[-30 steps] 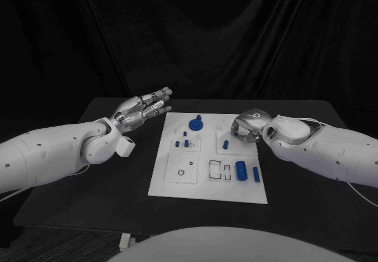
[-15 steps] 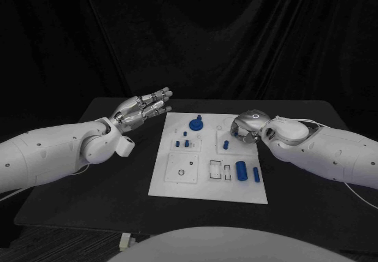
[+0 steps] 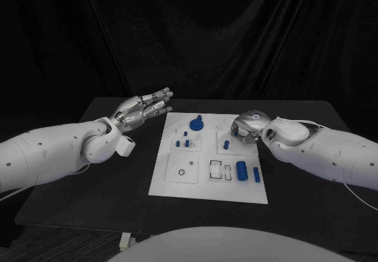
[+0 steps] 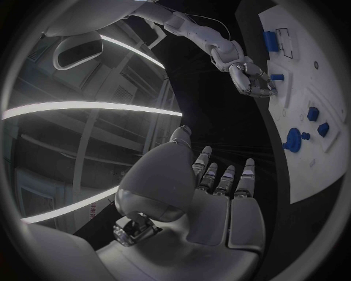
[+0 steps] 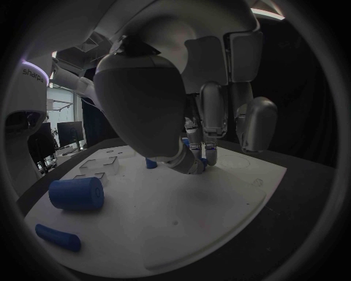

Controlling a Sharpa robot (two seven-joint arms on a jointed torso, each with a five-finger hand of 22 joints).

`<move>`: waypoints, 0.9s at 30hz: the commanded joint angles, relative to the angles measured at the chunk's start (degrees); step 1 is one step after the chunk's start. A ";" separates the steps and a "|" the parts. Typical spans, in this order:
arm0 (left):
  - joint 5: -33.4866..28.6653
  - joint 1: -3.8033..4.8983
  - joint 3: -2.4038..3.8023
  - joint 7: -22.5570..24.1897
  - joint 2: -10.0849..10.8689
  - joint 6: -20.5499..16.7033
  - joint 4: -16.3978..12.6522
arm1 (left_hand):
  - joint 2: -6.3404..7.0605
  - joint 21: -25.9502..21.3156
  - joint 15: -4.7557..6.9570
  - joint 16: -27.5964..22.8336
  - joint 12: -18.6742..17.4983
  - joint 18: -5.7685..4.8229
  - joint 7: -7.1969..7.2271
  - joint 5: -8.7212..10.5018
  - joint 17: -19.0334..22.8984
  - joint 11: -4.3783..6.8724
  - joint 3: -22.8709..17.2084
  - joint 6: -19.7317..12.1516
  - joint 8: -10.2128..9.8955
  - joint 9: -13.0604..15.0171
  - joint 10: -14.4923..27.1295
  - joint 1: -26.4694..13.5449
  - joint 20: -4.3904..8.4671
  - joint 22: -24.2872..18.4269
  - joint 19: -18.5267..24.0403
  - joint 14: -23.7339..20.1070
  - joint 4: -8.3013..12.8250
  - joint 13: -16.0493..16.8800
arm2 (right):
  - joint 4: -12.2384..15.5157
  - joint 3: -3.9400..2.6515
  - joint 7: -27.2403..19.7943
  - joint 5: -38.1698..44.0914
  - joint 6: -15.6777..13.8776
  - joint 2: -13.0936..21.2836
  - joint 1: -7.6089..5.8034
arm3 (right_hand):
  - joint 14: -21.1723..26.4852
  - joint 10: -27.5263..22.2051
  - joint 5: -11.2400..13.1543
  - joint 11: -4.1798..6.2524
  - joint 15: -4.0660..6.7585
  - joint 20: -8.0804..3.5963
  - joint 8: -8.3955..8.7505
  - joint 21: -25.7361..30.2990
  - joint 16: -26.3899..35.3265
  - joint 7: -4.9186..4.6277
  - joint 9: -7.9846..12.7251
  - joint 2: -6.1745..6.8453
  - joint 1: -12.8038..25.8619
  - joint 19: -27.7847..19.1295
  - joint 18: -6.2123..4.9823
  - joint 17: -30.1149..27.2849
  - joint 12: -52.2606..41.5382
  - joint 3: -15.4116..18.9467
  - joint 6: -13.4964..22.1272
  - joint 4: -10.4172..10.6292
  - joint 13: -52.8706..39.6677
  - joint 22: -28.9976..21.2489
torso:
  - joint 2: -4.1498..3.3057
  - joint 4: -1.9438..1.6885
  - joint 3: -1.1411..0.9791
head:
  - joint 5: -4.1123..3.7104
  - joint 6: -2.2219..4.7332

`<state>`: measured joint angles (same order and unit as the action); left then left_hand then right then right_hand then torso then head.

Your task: Assemble the parts on the task board

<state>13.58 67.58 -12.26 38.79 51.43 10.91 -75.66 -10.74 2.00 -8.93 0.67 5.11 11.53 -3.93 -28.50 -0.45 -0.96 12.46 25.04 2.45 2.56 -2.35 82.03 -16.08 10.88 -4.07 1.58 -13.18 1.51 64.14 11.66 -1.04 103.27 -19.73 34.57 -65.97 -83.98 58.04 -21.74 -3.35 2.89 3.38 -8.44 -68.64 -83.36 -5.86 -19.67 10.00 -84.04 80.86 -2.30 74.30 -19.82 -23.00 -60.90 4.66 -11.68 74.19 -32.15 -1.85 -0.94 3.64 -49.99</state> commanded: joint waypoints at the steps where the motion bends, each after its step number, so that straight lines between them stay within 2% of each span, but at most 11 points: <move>1: -0.43 -0.07 0.07 8.48 -0.13 0.90 0.04 | -0.12 0.78 -0.24 0.82 1.20 -1.12 0.03 -0.88 -0.36 -0.84 -0.95 0.85 0.64 0.20 0.19 0.66 -0.24 1.14 -0.73 0.88 1.09 -0.23 | -0.23 0.12 0.16 0.45 -0.66 0.16 0.43 | -1.86 1.32 0.25 0.36 -0.52 0.36 -0.63 0.96 1.02 -0.10 -0.71 -1.70 -0.11 -0.01 -2.25 0.44 -0.84 0.03 -0.24 -0.36 -0.58 9.77 | 0.00 0.04 0.00 | 0.06 -0.01; 17: -0.43 -0.08 0.06 7.70 -0.47 1.39 0.56 | -0.44 1.02 -0.77 1.27 1.43 -1.18 -0.38 -1.18 -0.52 -1.30 -1.35 1.67 0.77 0.29 0.03 1.07 -0.42 1.48 -1.27 1.53 1.58 -0.19 | 1.60 0.12 0.13 -0.12 -4.09 1.83 0.32 | -1.89 2.38 1.01 0.38 -0.80 0.57 -0.74 0.86 0.99 -0.30 -0.73 -1.83 0.04 0.01 -2.22 0.50 -0.80 -0.07 -0.87 -0.44 -0.41 9.80 | 0.07 0.03 0.04 | 0.40 -0.01; 27: -0.43 -0.11 0.06 7.41 -0.72 1.84 0.87 | -0.52 1.04 -1.00 1.42 1.60 -1.23 -0.66 -1.17 -0.55 -1.64 -1.49 0.99 0.62 0.20 -0.07 1.19 -0.47 1.41 -1.36 1.72 1.75 -0.16 | 2.58 0.12 0.14 -0.38 -5.41 2.30 -0.44 | -1.95 2.88 1.27 0.41 -0.95 0.70 -0.83 0.72 0.91 -0.29 -0.75 -1.80 0.15 0.07 -2.19 0.64 -0.79 -0.03 -1.27 -0.43 -0.34 9.84 | 0.07 0.01 0.06 | 0.45 -0.01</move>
<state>13.57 67.57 -12.25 38.81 50.82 11.72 -74.79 -11.18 2.21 -9.75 1.33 5.55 11.52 -4.61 -28.52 -0.47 -1.82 11.19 26.10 2.45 2.58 -2.77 82.48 -16.38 11.57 -4.57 2.41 -11.92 1.51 66.50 11.82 -1.23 102.97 -23.19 36.78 -66.20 -84.20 59.80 -20.97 -3.27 1.90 3.79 -8.34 -68.65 -83.36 -5.86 -19.49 9.99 -84.05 81.26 -2.30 74.30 -19.81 -22.99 -61.55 4.65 -11.53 74.19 -32.07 -1.83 -0.90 4.09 -49.99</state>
